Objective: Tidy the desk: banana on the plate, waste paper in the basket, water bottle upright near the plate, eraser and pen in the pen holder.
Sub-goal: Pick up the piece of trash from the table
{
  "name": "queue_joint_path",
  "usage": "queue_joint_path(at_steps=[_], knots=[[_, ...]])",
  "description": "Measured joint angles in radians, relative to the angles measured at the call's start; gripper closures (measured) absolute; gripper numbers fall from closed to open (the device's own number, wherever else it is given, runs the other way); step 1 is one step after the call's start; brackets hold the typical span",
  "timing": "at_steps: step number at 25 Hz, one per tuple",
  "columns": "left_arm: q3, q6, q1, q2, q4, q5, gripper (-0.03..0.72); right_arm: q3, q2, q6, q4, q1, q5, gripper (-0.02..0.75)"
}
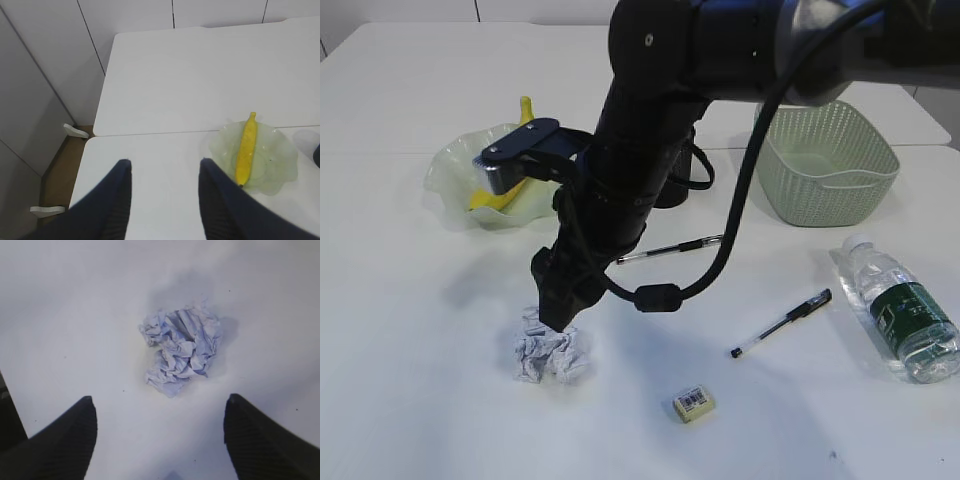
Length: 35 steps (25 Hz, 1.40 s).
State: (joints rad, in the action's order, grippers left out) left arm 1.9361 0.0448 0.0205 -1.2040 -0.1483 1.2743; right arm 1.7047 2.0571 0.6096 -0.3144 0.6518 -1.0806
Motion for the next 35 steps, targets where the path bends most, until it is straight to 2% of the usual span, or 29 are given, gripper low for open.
queue_joint_path(at_steps=[10,35], knots=[[0.000,0.000,0.000,-0.008,0.000,0.000,0.377,0.026,0.084,0.008,0.119,0.034,0.013,0.152],[0.000,0.000,0.000,-0.027,0.020,0.000,0.377,0.067,0.181,0.063,0.079,0.034,0.103,0.152]])
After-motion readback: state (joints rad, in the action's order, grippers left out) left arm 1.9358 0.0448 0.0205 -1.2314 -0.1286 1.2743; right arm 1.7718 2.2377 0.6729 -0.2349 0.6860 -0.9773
